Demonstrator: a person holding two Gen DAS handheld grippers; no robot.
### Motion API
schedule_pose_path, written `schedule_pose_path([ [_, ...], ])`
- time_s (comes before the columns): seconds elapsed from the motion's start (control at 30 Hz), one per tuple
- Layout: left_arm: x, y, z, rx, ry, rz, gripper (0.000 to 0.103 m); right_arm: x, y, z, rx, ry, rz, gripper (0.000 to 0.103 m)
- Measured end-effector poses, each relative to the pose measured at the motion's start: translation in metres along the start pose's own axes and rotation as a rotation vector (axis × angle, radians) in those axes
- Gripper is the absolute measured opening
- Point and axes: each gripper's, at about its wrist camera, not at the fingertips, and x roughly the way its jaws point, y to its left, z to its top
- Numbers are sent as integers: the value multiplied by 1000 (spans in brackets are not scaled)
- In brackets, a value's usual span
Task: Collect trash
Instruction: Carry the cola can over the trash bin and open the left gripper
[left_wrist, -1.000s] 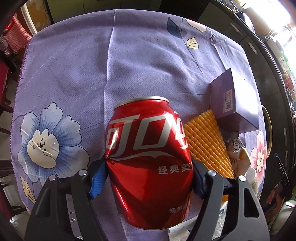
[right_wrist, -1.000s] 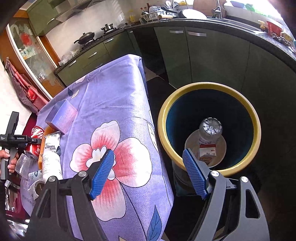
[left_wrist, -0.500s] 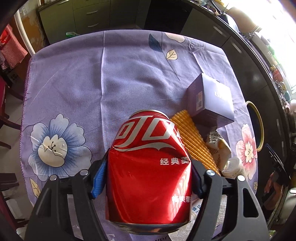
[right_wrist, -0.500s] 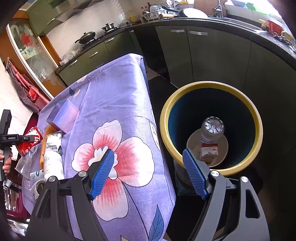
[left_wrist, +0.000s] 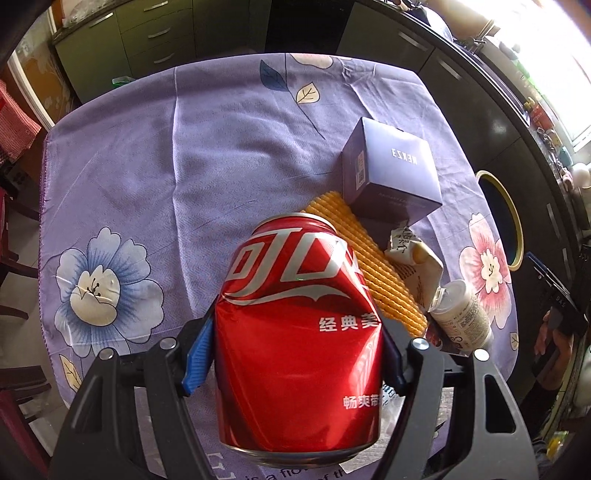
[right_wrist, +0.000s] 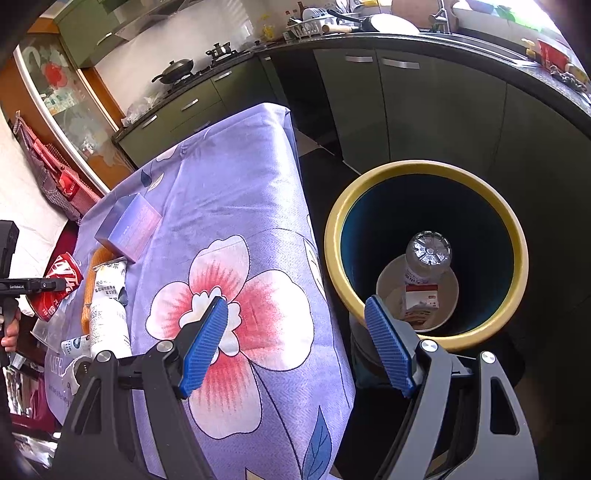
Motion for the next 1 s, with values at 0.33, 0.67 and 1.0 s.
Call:
schedule_pose_path([
  [0.33, -31, -37, 2, 86, -65, -49, 69, -1, -2, 0, 4, 0, 8, 76],
  [0.67, -47, -117, 13, 258, -102, -140, 69, -15, -15, 0, 22, -23, 1, 76],
  [1.0, -13, -233, 50, 455, -70, -235, 69, -41, -62, -6, 88, -55, -58, 76],
])
